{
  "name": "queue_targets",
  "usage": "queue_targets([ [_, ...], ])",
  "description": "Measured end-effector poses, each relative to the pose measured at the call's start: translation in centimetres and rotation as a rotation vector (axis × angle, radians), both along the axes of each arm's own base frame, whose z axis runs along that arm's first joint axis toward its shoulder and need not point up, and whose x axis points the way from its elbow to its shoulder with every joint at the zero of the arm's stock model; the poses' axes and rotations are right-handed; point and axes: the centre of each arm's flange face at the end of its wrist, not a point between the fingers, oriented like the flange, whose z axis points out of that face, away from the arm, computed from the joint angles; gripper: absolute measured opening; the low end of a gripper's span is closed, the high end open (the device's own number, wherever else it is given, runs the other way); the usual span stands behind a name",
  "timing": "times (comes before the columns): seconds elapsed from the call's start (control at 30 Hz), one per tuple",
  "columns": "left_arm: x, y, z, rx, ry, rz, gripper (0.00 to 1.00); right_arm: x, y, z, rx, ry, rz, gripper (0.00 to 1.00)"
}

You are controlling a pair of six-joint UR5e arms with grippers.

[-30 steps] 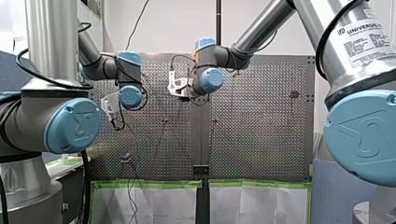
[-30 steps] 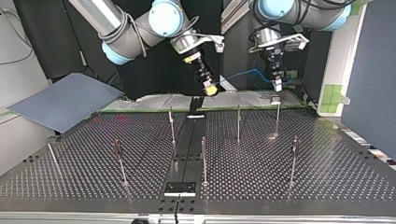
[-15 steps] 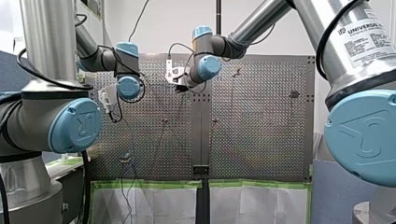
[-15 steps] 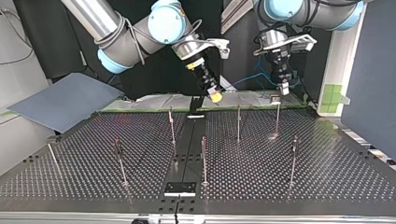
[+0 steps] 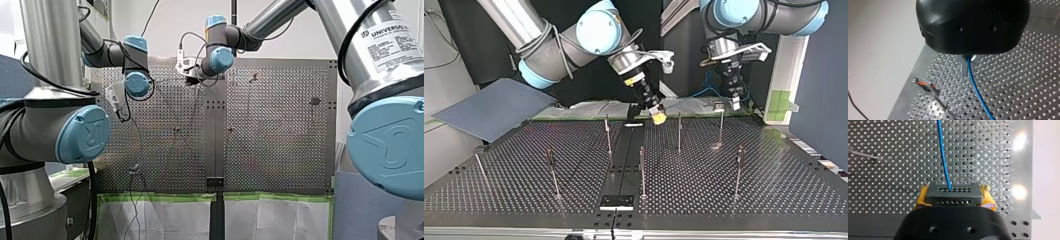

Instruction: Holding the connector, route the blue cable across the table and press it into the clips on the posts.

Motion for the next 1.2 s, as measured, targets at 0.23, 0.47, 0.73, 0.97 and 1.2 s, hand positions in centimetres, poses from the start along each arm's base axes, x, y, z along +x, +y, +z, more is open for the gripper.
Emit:
queue_targets([
  [0.23, 0.8, 1.0, 1.6, 0.006, -0.013, 0.027, 0.00, 0.9, -1.0, 1.2, -0.004, -0.020, 0.001, 0.00],
  [0.47, 2.1, 1.8, 3.9, 0.011, -0.032, 0.048, 0.00, 2.4, -1.6, 2.0, -0.017, -0.040, 0.019, 0.00],
  [0.73, 3.4, 2.3, 5.2, 0.018, -0.044, 0.036, 0.00, 3.0, -2.4, 4.9, -0.038, -0.090, 0.022, 0.00],
  [0.97, 4.7, 3.2, 5.2, 0.026, -0.048, 0.056, 0.00, 3.7, -3.4, 5.6, -0.052, -0.108, 0.023, 0.00],
  [1.2, 6.0, 5.2, 6.4, 0.031, -0.074, 0.068, 0.00, 5.5, -4.0, 4.1, -0.046, -0.102, 0.035, 0.00],
])
